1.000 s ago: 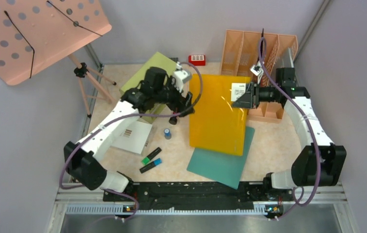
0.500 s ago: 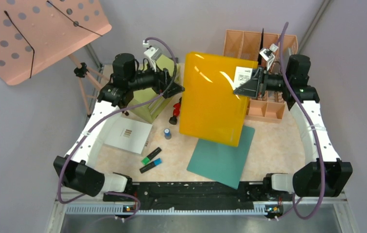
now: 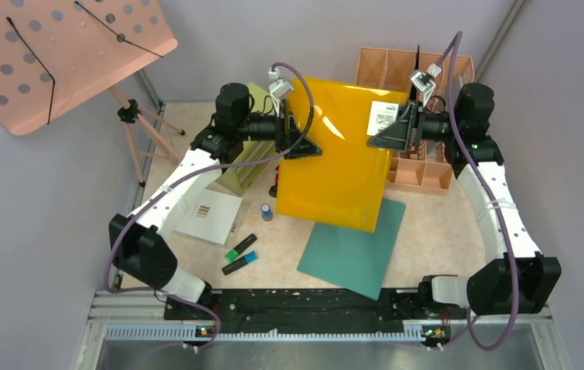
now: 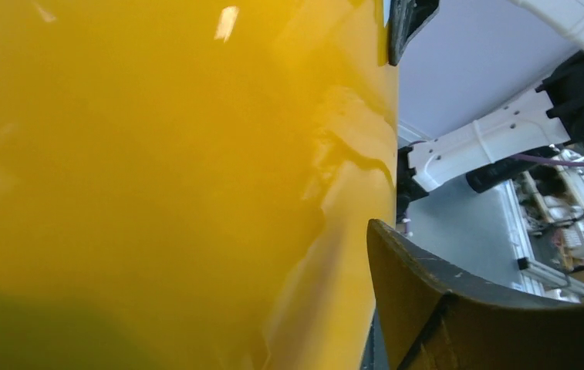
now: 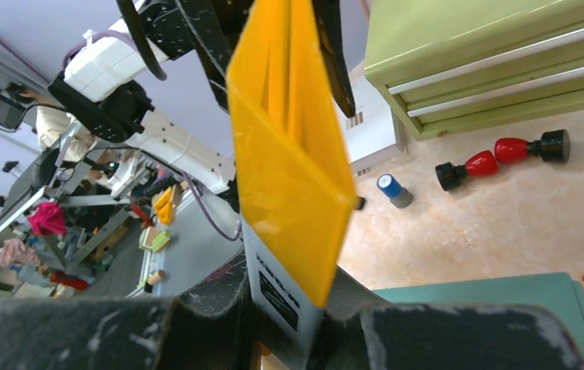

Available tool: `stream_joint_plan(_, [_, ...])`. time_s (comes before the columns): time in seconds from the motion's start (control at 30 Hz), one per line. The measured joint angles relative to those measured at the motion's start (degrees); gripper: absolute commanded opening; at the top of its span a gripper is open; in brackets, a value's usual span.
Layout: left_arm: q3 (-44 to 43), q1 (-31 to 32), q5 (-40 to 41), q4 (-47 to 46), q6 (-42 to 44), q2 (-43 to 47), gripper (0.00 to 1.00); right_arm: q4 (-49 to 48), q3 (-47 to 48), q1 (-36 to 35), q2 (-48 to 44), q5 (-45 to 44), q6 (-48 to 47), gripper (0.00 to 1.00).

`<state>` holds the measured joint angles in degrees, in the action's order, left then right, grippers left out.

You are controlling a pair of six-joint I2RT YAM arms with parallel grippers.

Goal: Organize the desk
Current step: Place the folder in the storage box.

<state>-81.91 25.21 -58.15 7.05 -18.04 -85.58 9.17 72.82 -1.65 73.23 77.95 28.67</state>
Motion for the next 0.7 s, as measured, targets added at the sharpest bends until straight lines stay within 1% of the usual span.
stream_joint_plan(0.03, [-0.26, 0.5, -0.74, -0.61, -0.74, -0.87, 0.48, -0.33, -0.13, -0.15, 0.0, 0.07, 0.33, 0.0])
stream_joint_plan(0.07, [-0.42, 0.85, -1.2, -1.27, -1.73, -1.64, 0.34, -0.63, -0.37, -0.22, 0.0, 0.37, 0.68, 0.0])
stream_joint_plan(0.1, [-0.44, 0.9, -1.64, -1.88, -2.82, -2.05, 0.14, -0.85, -0.66, -0.04, -0.09, 0.48, 0.87, 0.0])
stream_joint_plan(0.13, [-0.52, 0.85, -2.16, -2.82, -4.02, -2.62, 0.01, -1.18, -1.05, 0.02, -0.13, 0.39, 1.01, 0.01])
stream_joint_plan(0.17, [-0.55, 0.31, -3.02, -3.08, -4.7, -2.93, 0.0, -1.44, -1.31, 0.04, -0.13, 0.52, 1.01, 0.04])
stream_joint_plan(0.2, [-0.55, 0.0, -3.72, -3.37, -5.68, -3.08, 0.0, -1.92, -1.55, 0.22, -0.13, 0.09, 0.98, 0.11])
stream_joint_plan(0.3, [-0.55, -0.09, -6.19, -4.87, -7.8, -3.08, 0.0, -2.71, -2.38, 0.52, -0.15, -0.26, 1.09, 0.46])
stream_joint_plan(0.33, [-0.42, -0.07, -6.75, -5.95, -9.03, -3.08, 0.0, -3.26, -2.78, 0.59, -0.2, -0.48, 1.44, 0.55])
stream_joint_plan(0.37, [-0.09, 0.13, -6.84, -7.96, -10.34, -3.08, 0.0, -3.82, -3.45, 0.39, -0.28, -0.63, 1.6, 0.62])
stream_joint_plan(0.43, [1.18, 0.46, -6.8, -11.76, -12.72, -2.84, 0.0, -4.31, -4.96, 0.0, -0.79, -0.66, 2.25, 0.68])
stream_joint_plan(0.47, [2.01, 0.66, -6.86, -13.62, -14.1, -2.69, 0.0, -4.57, -5.84, -0.09, -1.14, -0.74, 2.56, 0.69])
stream_joint_plan(0.6, [4.74, 0.13, -7.41, -18.32, -19.5, -2.34, 0.0, -5.97, -9.11, -0.04, -3.15, -1.7, 2.84, 0.7])
stream_joint_plan(0.7, [5.97, -0.04, -8.35, -20.5, -21.66, -2.29, 0.0, -7.63, -11.15, -0.04, -4.79, -1.95, 3.15, 0.69])
